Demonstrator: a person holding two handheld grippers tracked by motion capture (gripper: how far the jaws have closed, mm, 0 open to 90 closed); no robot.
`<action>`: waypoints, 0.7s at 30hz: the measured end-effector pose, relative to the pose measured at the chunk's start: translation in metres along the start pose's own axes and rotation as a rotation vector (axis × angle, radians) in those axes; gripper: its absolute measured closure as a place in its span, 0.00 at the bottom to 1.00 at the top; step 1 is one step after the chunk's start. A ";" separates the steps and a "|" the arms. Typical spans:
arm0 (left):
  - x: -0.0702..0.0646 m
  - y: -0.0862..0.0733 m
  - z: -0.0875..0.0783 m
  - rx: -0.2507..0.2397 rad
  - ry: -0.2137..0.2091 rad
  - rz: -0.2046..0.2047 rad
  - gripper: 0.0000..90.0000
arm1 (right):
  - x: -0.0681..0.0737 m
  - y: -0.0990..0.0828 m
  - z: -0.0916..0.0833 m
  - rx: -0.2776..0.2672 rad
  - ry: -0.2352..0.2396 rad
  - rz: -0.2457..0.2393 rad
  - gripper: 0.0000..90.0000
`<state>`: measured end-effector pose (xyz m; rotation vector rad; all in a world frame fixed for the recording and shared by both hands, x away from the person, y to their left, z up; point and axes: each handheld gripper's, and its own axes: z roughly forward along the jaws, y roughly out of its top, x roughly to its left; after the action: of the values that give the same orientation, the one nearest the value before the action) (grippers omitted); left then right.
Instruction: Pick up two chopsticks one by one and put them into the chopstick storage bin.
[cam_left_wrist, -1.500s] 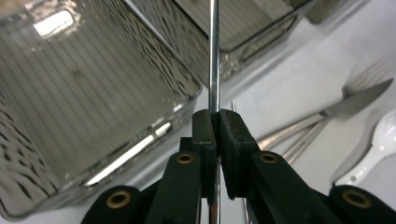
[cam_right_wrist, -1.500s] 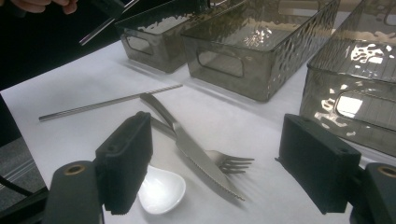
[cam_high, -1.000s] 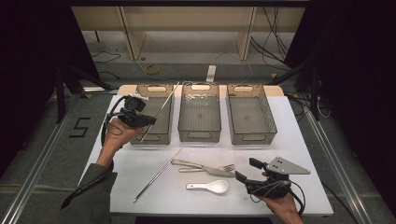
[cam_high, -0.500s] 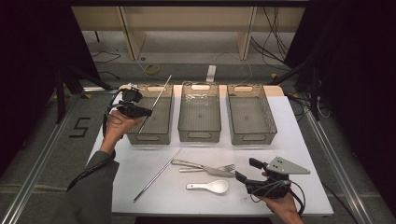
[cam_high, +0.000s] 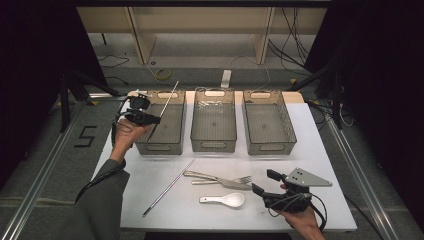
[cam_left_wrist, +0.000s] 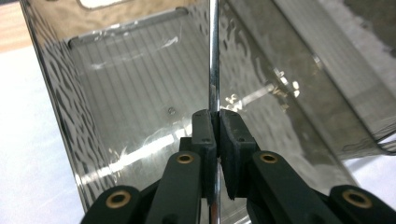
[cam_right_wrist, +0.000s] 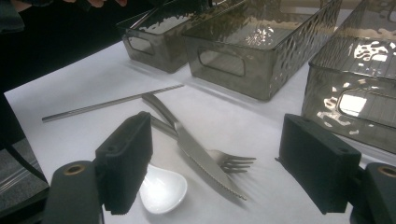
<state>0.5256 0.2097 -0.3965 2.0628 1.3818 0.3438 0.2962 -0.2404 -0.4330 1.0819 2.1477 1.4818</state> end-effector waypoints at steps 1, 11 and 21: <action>0.001 -0.001 0.002 0.003 0.001 -0.007 0.94 | 0.000 0.000 0.000 0.001 0.000 0.000 0.29; 0.007 -0.008 0.011 0.021 0.033 -0.062 0.90 | 0.000 0.000 0.000 0.000 0.000 -0.001 0.30; -0.007 -0.003 -0.013 -0.017 -0.005 -0.033 0.55 | 0.000 0.000 0.000 0.000 -0.002 -0.001 0.29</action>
<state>0.5134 0.2090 -0.3877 2.0236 1.4031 0.3355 0.2959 -0.2406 -0.4327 1.0811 2.1466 1.4802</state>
